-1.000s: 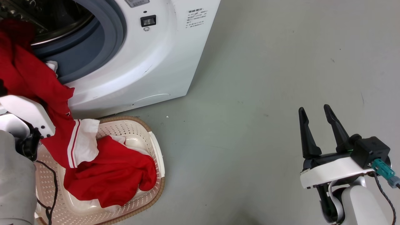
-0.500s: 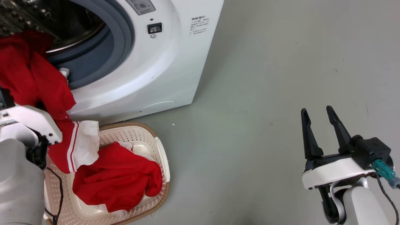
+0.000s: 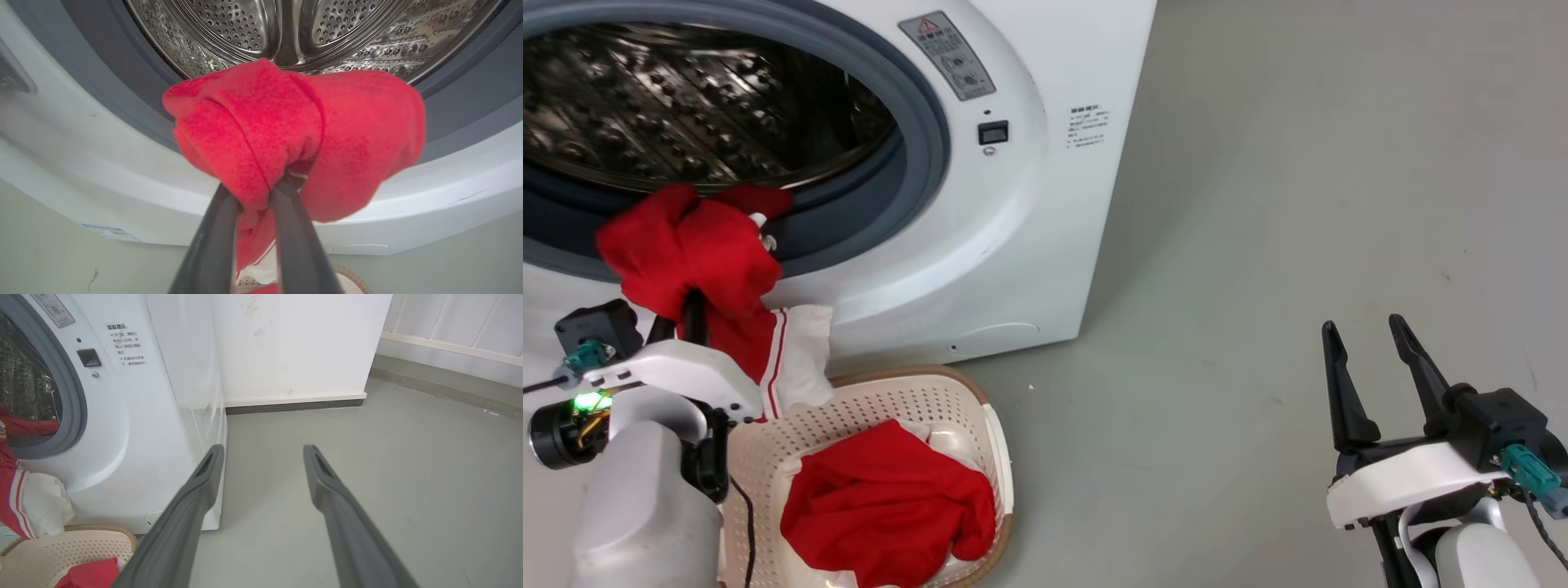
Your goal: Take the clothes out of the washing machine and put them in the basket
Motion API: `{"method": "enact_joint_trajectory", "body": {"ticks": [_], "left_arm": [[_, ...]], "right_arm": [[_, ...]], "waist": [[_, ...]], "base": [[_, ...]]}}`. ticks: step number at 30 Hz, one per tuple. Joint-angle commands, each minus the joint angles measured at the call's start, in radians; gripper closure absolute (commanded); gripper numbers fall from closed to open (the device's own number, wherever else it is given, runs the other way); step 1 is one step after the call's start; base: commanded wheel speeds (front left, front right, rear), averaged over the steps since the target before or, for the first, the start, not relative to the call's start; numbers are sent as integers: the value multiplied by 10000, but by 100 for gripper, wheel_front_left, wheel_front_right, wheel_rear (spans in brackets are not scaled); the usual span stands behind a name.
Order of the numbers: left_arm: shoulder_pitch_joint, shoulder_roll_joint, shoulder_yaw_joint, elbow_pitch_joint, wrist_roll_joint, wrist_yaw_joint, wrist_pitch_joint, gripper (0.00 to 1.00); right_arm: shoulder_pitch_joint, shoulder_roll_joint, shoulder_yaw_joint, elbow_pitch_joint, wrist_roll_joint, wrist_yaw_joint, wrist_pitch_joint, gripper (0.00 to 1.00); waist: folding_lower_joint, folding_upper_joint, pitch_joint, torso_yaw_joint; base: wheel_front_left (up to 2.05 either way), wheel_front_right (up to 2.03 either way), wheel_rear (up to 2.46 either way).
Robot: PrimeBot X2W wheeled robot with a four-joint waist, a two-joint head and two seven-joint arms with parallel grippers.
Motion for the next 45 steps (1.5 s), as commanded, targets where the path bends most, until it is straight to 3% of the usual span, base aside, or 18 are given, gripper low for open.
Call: {"method": "enact_joint_trajectory", "body": {"ticks": [1,14,23,32,45], "left_arm": [[176,-84,-22,-218,35,59,-96,100],[2610,-1260,-207,-3957,361,500,-157,100],[4779,-1928,-575,-5562,88,816,134,100],[5507,-2216,-1150,-4993,-532,933,102,100],[3392,-2111,-1143,-2031,-736,881,-137,100]], "right_arm": [[130,-7,-29,-94,-36,-7,48,0],[566,-5,-134,-708,-214,-7,561,0],[681,-2,-191,-931,-262,-7,718,0],[360,-4,-119,-1181,-167,-7,639,0],[-506,-4,217,-1228,30,-7,361,0]], "waist": [[0,0,-243,205],[0,0,-746,675],[0,0,-680,829],[0,0,147,920],[0,0,2129,258]], "base": [[0,0,0],[0,0,0],[0,0,0],[0,0,0],[0,0,0]]}}
